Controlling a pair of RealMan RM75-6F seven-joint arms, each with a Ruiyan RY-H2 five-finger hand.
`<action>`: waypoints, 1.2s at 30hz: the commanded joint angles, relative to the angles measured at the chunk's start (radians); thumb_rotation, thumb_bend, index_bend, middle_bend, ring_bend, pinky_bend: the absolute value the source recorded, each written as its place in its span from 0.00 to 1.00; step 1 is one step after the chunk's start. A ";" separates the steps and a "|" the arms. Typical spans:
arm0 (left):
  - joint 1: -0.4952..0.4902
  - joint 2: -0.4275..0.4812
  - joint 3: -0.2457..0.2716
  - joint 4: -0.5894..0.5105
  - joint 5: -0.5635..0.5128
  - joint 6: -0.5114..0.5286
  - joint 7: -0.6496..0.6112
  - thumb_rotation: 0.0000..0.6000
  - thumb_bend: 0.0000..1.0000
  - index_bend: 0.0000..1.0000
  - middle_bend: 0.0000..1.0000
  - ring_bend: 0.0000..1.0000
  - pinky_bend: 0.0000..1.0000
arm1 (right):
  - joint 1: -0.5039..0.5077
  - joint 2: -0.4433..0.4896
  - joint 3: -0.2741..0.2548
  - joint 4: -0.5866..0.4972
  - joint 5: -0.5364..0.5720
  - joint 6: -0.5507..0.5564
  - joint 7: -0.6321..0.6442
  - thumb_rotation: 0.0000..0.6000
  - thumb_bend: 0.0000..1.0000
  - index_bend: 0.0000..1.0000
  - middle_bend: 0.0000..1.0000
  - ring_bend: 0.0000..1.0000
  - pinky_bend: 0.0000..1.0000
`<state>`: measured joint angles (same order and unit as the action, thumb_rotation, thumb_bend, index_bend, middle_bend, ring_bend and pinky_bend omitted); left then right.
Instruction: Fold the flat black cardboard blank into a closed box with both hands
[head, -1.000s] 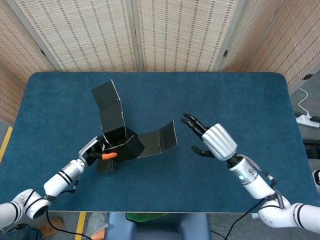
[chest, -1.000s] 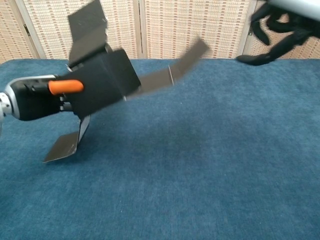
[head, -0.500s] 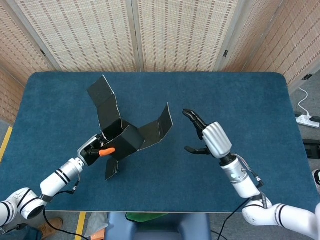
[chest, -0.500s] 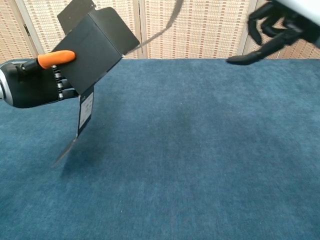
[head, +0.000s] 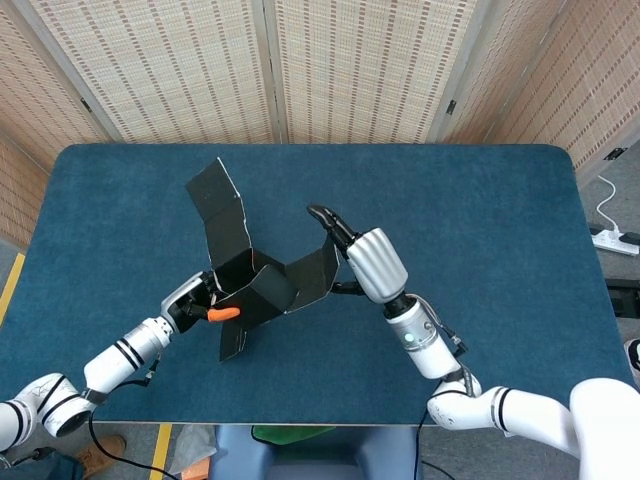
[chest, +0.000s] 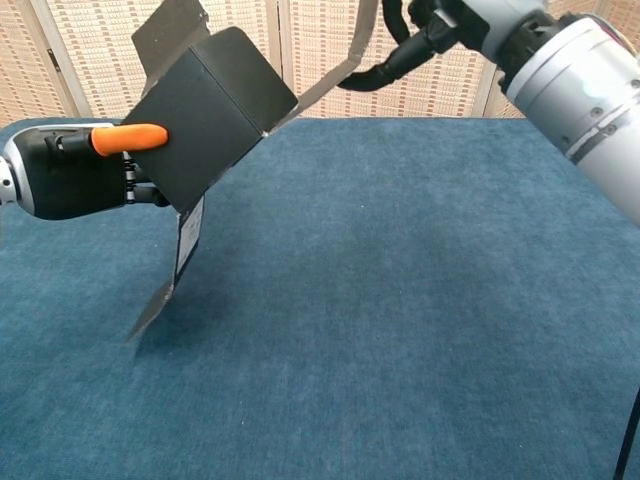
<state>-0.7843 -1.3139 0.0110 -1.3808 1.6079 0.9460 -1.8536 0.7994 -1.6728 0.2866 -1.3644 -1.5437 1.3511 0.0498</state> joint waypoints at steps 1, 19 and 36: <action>-0.009 0.001 0.004 0.007 0.015 0.007 0.035 1.00 0.18 0.31 0.31 0.48 0.60 | 0.015 0.004 0.006 -0.016 -0.010 -0.013 -0.031 1.00 0.02 0.00 0.13 0.74 1.00; -0.064 0.012 0.010 -0.026 0.014 -0.042 0.242 1.00 0.18 0.30 0.31 0.47 0.60 | 0.061 0.031 -0.040 -0.071 -0.074 -0.084 -0.207 1.00 0.00 0.00 0.07 0.73 1.00; -0.085 -0.004 0.034 0.007 0.017 -0.071 0.267 1.00 0.18 0.29 0.30 0.46 0.60 | 0.104 -0.051 -0.103 0.083 -0.204 -0.045 -0.214 1.00 0.02 0.32 0.38 0.74 1.00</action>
<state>-0.8676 -1.3106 0.0419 -1.3850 1.6246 0.8774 -1.6099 0.9007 -1.7201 0.1896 -1.2884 -1.7424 1.3050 -0.1663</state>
